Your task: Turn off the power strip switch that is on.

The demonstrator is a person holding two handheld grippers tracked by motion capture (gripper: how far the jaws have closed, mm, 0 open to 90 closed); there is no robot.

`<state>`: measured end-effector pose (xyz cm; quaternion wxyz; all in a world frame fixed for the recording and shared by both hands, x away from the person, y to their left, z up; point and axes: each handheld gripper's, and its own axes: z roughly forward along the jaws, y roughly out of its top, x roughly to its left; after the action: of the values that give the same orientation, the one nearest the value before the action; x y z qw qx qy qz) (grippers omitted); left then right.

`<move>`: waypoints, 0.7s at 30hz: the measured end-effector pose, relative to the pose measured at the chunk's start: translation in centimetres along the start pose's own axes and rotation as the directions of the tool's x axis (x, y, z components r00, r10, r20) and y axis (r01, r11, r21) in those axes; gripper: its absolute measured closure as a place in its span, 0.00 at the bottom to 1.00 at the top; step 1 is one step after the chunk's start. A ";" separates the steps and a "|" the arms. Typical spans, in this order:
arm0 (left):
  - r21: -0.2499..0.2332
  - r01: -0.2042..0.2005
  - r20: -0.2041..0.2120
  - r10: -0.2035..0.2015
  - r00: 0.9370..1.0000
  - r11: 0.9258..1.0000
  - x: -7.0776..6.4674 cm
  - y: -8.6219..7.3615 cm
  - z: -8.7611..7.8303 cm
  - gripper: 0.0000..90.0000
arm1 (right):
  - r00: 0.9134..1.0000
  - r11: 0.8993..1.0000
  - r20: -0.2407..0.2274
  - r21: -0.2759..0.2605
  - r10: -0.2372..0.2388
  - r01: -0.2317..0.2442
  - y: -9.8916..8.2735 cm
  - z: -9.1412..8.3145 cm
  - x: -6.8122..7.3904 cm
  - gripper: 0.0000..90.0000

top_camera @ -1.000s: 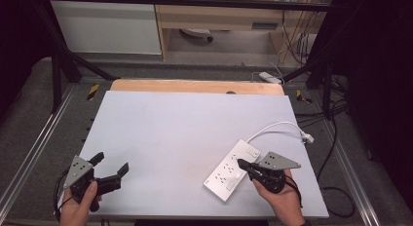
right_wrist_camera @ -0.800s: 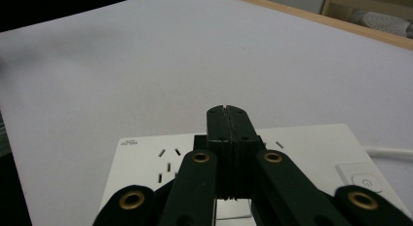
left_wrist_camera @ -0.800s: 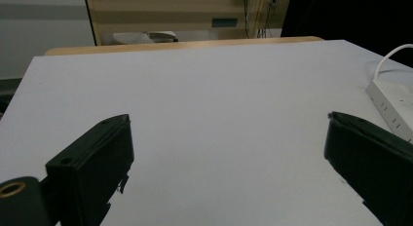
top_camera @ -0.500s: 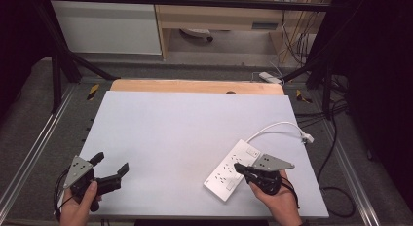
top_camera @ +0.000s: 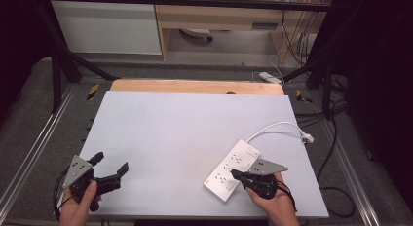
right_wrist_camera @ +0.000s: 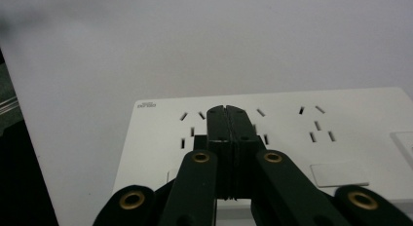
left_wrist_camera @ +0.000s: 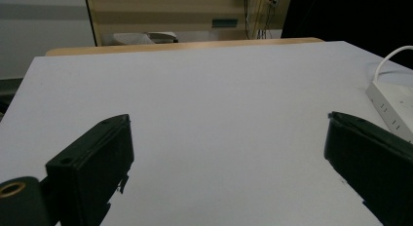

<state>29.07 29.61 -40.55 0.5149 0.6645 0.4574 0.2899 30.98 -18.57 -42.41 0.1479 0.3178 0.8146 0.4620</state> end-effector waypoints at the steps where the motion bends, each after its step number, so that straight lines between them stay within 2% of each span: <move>1: 0.003 -0.002 -0.001 0.002 1.000 1.000 0.0 0.0 0.0 0.04 | 1.000 1.000 -0.004 0.003 0.000 0.000 -0.1 0.0 0.1 1.00; 21: 0.006 -0.004 0.000 0.004 1.000 1.000 -0.1 0.0 0.1 0.04 | 0.998 0.996 -0.055 0.084 -0.028 0.032 -1.0 0.9 1.8 1.00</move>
<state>29.08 29.47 -40.61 0.5121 0.6672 0.4568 0.2896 29.73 -17.17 -43.61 0.1192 0.2989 0.8419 0.4331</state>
